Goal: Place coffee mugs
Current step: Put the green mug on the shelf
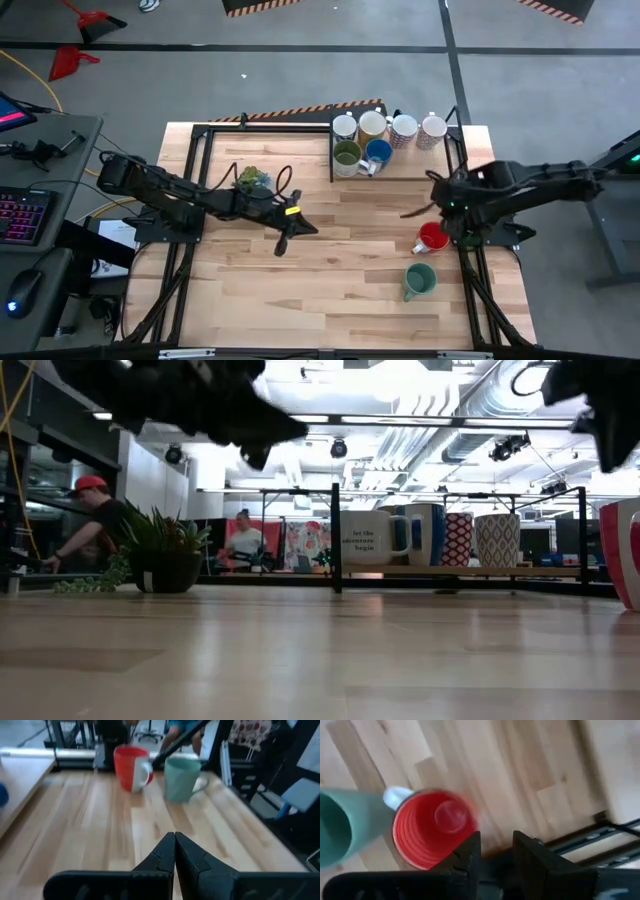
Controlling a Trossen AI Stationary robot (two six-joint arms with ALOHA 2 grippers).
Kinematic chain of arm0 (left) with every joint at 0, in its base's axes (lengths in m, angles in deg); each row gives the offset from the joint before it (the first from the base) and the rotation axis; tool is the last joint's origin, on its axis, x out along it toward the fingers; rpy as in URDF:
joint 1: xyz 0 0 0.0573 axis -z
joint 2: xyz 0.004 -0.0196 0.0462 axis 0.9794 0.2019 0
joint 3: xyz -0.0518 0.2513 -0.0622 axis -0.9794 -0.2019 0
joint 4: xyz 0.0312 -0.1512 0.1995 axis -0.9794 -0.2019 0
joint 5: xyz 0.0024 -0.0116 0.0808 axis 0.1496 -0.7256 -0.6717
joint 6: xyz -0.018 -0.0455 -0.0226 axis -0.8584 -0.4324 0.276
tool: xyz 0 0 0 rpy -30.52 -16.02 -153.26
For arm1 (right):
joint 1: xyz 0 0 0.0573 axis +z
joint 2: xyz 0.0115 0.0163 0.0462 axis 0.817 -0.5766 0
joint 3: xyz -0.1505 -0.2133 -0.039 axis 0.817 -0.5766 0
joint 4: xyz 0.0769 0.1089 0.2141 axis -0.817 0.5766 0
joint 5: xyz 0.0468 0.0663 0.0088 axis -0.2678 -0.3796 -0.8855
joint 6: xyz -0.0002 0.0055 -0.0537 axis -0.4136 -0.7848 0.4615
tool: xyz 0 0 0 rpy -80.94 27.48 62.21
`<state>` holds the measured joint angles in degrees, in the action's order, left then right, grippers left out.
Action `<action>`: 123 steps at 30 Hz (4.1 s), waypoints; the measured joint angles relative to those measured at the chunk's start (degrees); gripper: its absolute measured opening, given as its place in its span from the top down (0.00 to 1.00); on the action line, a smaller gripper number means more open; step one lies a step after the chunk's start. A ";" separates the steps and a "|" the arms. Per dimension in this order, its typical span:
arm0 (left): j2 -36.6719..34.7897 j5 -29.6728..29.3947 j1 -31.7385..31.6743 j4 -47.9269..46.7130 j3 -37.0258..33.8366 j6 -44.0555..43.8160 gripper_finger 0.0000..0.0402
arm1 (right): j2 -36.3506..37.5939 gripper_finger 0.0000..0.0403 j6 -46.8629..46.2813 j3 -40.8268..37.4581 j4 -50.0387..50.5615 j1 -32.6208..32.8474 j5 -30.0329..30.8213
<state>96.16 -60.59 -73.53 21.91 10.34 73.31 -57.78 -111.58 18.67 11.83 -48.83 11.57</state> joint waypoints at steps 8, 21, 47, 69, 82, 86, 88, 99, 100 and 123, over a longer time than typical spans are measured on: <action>8.47 -1.85 4.04 0.27 13.43 4.04 1.00 | 5.75 0.77 -3.76 -6.70 -3.08 6.97 0.76; 38.46 6.82 3.13 -21.26 56.10 9.53 1.00 | 6.28 0.77 5.13 -5.52 -5.31 8.85 5.06; 69.48 -5.34 15.28 -18.02 93.46 6.82 1.00 | 7.44 0.77 8.17 -5.52 -4.53 8.83 3.47; 73.80 -6.86 15.43 -19.52 98.01 0.48 1.00 | 7.44 0.77 10.78 -5.52 -3.50 8.83 3.16; 73.71 -7.53 13.59 -22.73 98.02 -1.11 1.00 | 7.44 0.77 10.75 -5.52 -3.52 8.83 3.19; 73.71 -8.62 13.03 -23.53 98.01 -1.15 1.00 | 7.44 0.77 10.76 -5.52 -3.52 8.83 3.19; 73.71 -8.61 12.67 -24.16 98.01 -1.56 1.00 | 7.44 0.77 10.75 -5.52 -3.52 8.83 3.19; 73.49 -9.54 11.82 -28.17 98.12 -2.99 1.00 | 7.44 0.77 10.78 -5.52 -3.23 8.82 1.83; 73.49 -9.54 11.70 -28.23 98.12 -2.99 1.00 | 7.44 0.77 10.78 -5.52 -3.09 8.81 1.81; 73.47 -9.80 8.26 -29.88 98.12 -2.93 1.00 | 7.44 0.77 10.73 -5.50 -1.99 8.81 -0.70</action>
<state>169.64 -70.39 -65.27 -7.96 108.45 70.38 -50.34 -100.84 13.17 9.85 -40.03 10.87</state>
